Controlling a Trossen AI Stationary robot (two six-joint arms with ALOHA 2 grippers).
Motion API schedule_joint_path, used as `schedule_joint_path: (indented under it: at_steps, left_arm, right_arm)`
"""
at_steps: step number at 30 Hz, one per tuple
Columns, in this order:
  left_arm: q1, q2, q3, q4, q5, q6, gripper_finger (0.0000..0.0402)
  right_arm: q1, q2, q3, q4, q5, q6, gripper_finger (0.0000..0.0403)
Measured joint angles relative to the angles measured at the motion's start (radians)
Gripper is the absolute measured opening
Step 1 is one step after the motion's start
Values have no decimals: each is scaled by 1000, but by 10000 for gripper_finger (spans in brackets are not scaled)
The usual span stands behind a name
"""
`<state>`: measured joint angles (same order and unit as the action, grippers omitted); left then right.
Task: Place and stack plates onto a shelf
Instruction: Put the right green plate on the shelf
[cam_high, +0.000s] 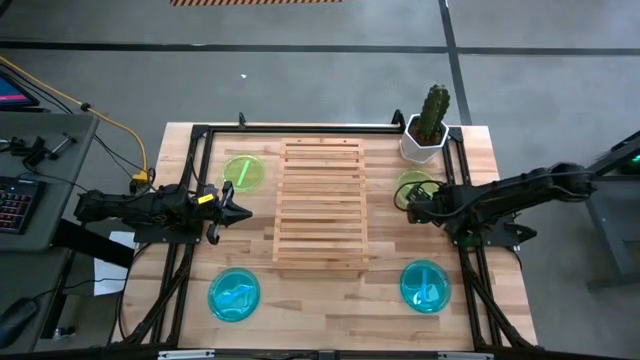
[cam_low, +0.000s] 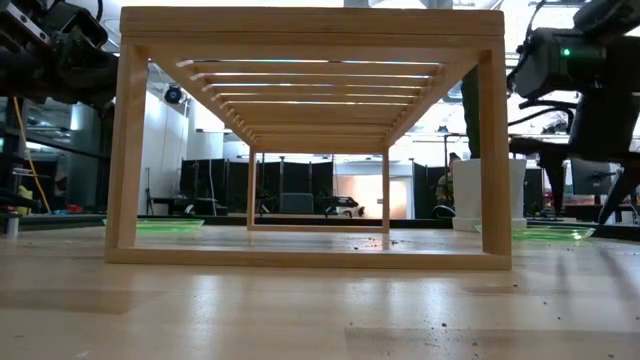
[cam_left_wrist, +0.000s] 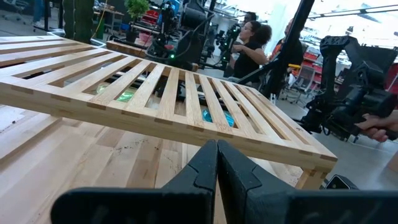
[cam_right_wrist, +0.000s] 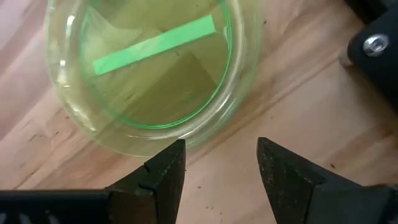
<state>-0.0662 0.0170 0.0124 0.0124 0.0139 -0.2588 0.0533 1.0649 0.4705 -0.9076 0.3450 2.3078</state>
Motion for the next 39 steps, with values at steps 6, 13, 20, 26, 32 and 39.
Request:
schedule_joint_path:
  at_steps: [6,13,20,26,32,39]
  left_arm:
    - [0,0,0,0,0,0,3]
    - [0,0,0,0,0,0,3]
    - [0,0,0,0,0,0,3]
    - [0,0,0,0,0,0,3]
    - [0,0,0,0,0,0,3]
    - [0,0,0,0,0,0,3]
  right_arm:
    - [-43,0,-88,154,45,6,181]
    - [-108,-3,-125,224,68,-1,181]
    - [-152,0,-125,219,70,-36,175]
    - [-180,3,-128,175,78,-46,95]
    - [-184,3,-130,149,91,-82,7]
    - [-172,2,-126,147,88,-115,2]
